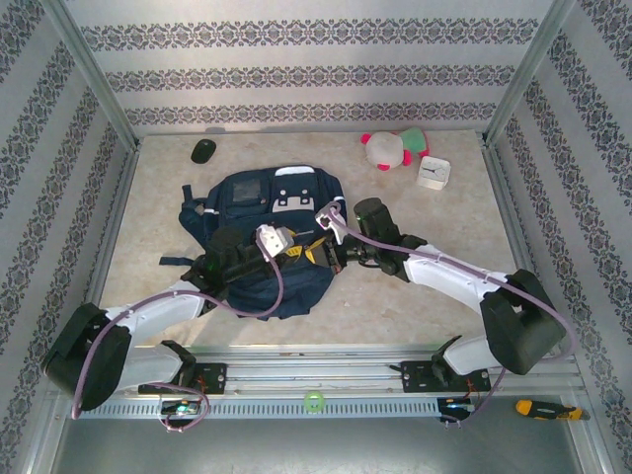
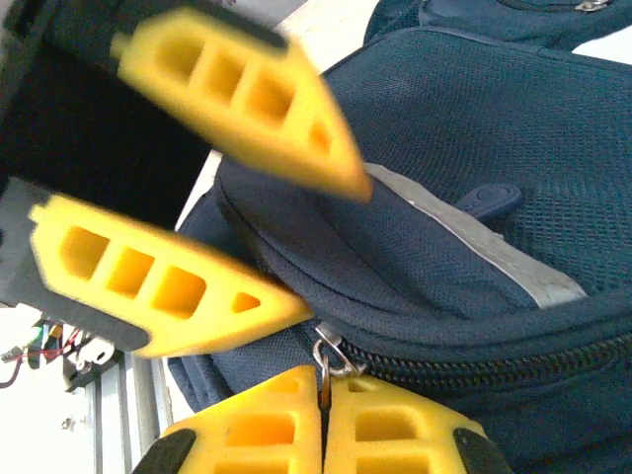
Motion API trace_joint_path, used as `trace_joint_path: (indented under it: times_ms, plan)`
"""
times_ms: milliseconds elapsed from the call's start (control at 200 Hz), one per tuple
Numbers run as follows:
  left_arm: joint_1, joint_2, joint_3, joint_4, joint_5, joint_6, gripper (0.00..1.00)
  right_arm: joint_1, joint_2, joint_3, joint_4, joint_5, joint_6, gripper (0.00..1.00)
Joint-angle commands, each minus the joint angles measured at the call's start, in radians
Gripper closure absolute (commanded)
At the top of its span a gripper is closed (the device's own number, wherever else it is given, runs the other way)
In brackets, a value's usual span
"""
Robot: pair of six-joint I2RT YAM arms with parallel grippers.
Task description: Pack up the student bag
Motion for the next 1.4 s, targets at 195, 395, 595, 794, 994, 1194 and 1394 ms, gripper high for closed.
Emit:
trace_joint_path:
  times_ms: [195,395,595,794,994,1194,1394]
  plan:
    - [0.034,-0.23,0.144,-0.457,-0.416,-0.422,0.41,-0.094,-0.079,-0.027,-0.066,-0.015,-0.012,1.0]
    - [0.06,-0.306,0.16,-0.769,-0.547,-0.734,0.42,-0.099,-0.08,0.003,-0.137,-0.009,-0.051,1.0]
    - [0.083,-0.304,0.101,-0.881,-0.545,-1.014,0.39,-0.095,-0.099,0.009,-0.189,0.055,-0.07,1.0]
    - [0.083,-0.298,0.038,-0.822,-0.526,-1.187,0.41,-0.071,-0.097,0.026,-0.213,0.104,-0.048,1.0]
    - [0.083,-0.273,-0.02,-0.719,-0.49,-1.298,0.45,-0.052,-0.086,0.055,-0.266,0.148,-0.061,1.0]
    - [0.083,-0.259,-0.05,-0.632,-0.468,-1.389,0.82,-0.036,-0.084,0.066,-0.282,0.166,-0.066,1.0]
    - [0.083,-0.282,-0.011,-0.65,-0.482,-1.491,1.0,0.005,-0.065,0.106,-0.331,0.228,-0.041,1.0]
